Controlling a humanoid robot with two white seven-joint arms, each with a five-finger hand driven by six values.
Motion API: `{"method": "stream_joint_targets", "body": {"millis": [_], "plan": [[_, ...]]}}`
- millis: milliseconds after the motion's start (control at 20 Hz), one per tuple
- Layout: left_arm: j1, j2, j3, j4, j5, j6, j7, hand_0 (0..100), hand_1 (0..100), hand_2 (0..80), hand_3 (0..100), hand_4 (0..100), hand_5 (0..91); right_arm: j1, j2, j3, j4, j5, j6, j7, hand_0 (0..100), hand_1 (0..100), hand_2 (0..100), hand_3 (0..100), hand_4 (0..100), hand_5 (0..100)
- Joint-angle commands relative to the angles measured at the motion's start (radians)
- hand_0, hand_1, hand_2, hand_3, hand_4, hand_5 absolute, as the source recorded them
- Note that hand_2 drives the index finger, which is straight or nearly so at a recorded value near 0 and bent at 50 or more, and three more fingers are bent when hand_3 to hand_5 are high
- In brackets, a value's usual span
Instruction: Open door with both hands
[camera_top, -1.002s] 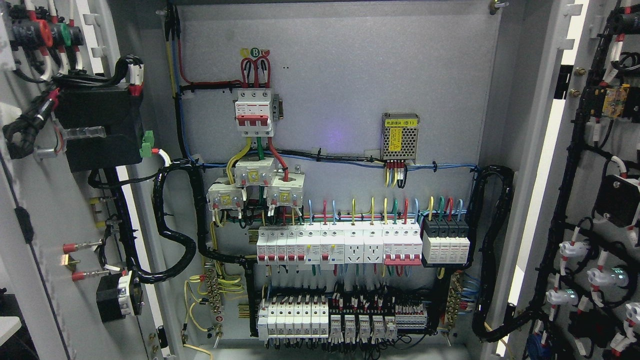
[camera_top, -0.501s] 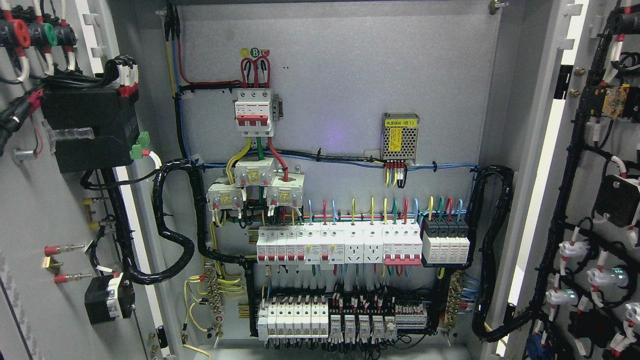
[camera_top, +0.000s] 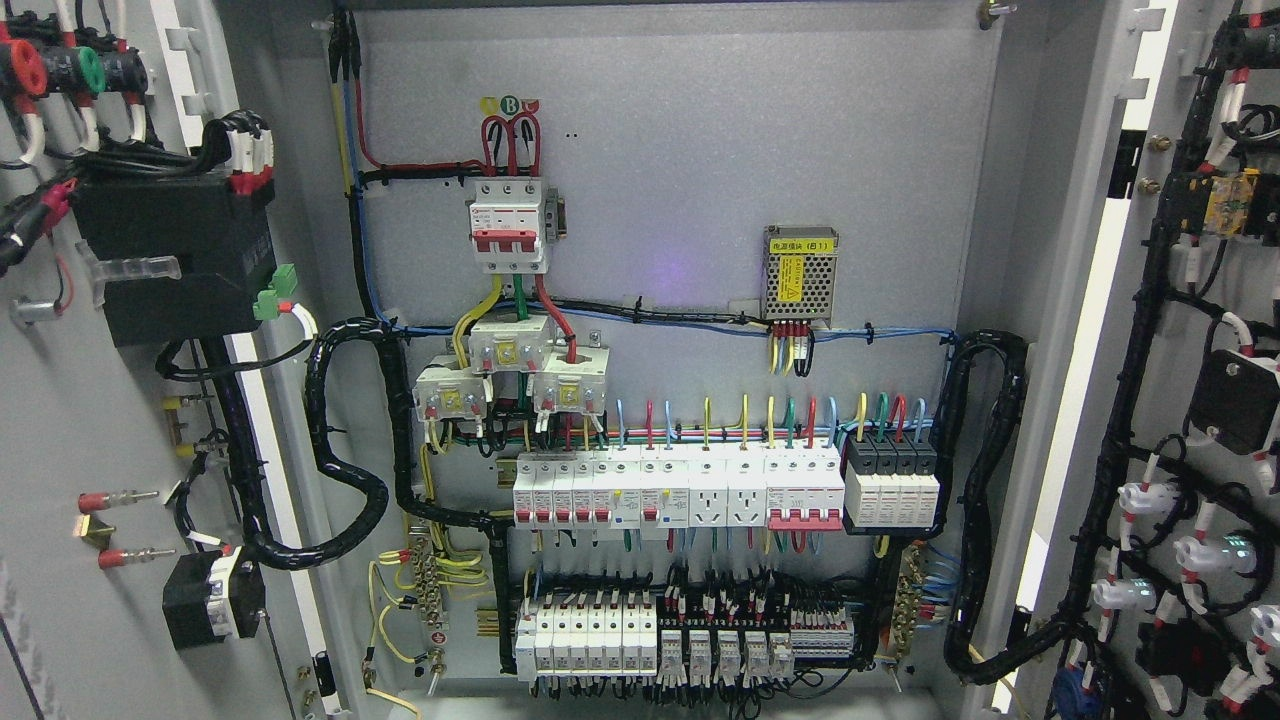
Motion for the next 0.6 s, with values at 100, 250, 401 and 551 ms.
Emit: {"method": "stream_joint_targets", "body": {"millis": [100, 250, 401, 551], "plan": [[0.031, 0.000, -0.012, -0.009, 0.001, 0.000, 0.000, 0, 0, 0.0, 0, 3, 0.0, 0.004, -0.037, -0.145, 0.051, 0.005, -0.002, 0.000, 0, 0, 0, 0, 0, 0], [0.032, 0.000, -0.012, -0.009, -0.001, 0.000, -0.003, 0, 0, 0.0, 0, 3, 0.0, 0.019, -0.066, -0.185, 0.055, 0.007, -0.004, 0.000, 0, 0, 0, 0, 0, 0], [0.032, 0.000, -0.012, -0.009, 0.001, 0.000, -0.014, 0, 0, 0.0, 0, 3, 0.0, 0.021, -0.069, -0.245, 0.064, 0.007, -0.009, -0.001, 0, 0, 0, 0, 0, 0], [0.031, 0.000, -0.012, -0.009, 0.001, 0.000, -0.014, 0, 0, 0.0, 0, 3, 0.0, 0.030, -0.083, -0.256, 0.066, 0.013, -0.012, -0.047, 0, 0, 0, 0, 0, 0]]}}
